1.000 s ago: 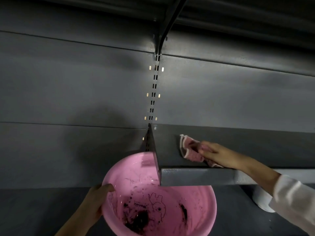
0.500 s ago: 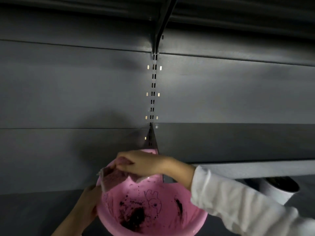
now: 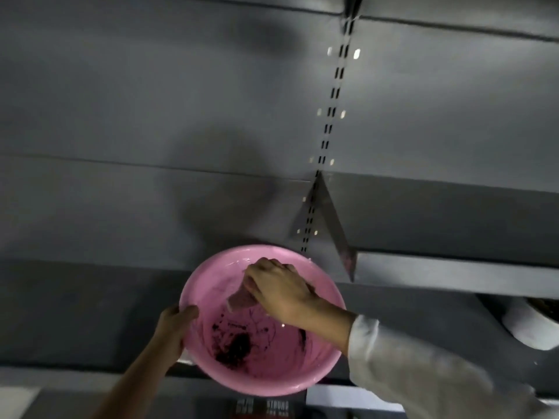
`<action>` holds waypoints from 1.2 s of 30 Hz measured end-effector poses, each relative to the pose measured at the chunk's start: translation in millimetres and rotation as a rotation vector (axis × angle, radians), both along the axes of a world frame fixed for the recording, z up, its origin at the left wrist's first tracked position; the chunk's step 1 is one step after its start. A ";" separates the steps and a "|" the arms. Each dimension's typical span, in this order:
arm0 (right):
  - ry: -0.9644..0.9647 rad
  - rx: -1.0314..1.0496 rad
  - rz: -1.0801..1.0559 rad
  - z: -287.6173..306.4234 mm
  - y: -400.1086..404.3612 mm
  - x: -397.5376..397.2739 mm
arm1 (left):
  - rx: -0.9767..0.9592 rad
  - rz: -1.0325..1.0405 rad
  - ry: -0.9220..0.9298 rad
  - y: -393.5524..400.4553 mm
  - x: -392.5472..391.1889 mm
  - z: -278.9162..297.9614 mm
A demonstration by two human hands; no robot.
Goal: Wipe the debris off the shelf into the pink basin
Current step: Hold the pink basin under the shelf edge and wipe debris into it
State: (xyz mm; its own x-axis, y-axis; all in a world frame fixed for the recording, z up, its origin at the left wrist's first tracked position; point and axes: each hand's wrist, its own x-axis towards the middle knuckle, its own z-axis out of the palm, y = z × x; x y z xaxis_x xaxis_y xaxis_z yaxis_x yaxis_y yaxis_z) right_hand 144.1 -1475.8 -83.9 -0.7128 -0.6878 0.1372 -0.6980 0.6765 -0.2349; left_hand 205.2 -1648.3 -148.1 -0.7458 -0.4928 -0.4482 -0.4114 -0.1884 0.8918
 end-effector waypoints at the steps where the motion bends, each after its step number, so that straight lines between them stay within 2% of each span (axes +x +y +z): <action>1: -0.041 -0.002 -0.015 -7.6 -1.9 -3.5 | 0.001 0.002 -0.024 -2.8 -0.6 -5.9; 5: -0.220 -0.051 -0.160 -34.7 1.6 -24.1 | 0.021 0.034 -0.098 -18.6 -5.7 -22.4; 10: -0.384 -0.110 -0.271 -59.5 4.6 -48.2 | 0.028 0.045 -0.100 -39.7 -16.4 -36.3; 18: -0.488 -0.104 -0.372 -101.5 -7.8 -74.6 | 0.034 0.038 -0.120 -59.7 -35.6 -64.3; 21: -0.527 -0.161 -0.423 -116.9 -13.2 -78.4 | 0.038 0.026 -0.111 -64.5 -37.7 -71.4; 26: -0.410 -0.223 -0.555 -137.0 -29.0 -83.0 | 0.007 0.056 -0.118 -71.4 -40.0 -79.8; 29: -0.432 -0.135 -0.563 -153.1 -36.9 -78.5 | 0.008 0.048 -0.118 -74.1 -39.2 -80.6; 32: -0.586 -0.031 -0.458 -171.6 -42.7 -68.0 | 0.049 0.052 -0.109 -75.6 -36.8 -80.7; 34: -0.720 0.177 -0.349 -182.8 -45.7 -60.2 | 0.134 0.053 -0.066 -75.4 -33.7 -83.0; 36: -0.769 0.355 -0.259 -188.4 -47.4 -54.0 | 0.197 0.042 -0.023 -75.4 -29.5 -83.1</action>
State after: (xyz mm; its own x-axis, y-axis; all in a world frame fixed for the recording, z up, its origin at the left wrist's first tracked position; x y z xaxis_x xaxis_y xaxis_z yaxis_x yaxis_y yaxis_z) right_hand 90.1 -1523.2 -272.3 -0.6588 -0.4033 -0.6351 -0.2480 0.9134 -0.3228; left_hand 175.8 -1723.6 -231.2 -0.7152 -0.4241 -0.5556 -0.4194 -0.3755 0.8265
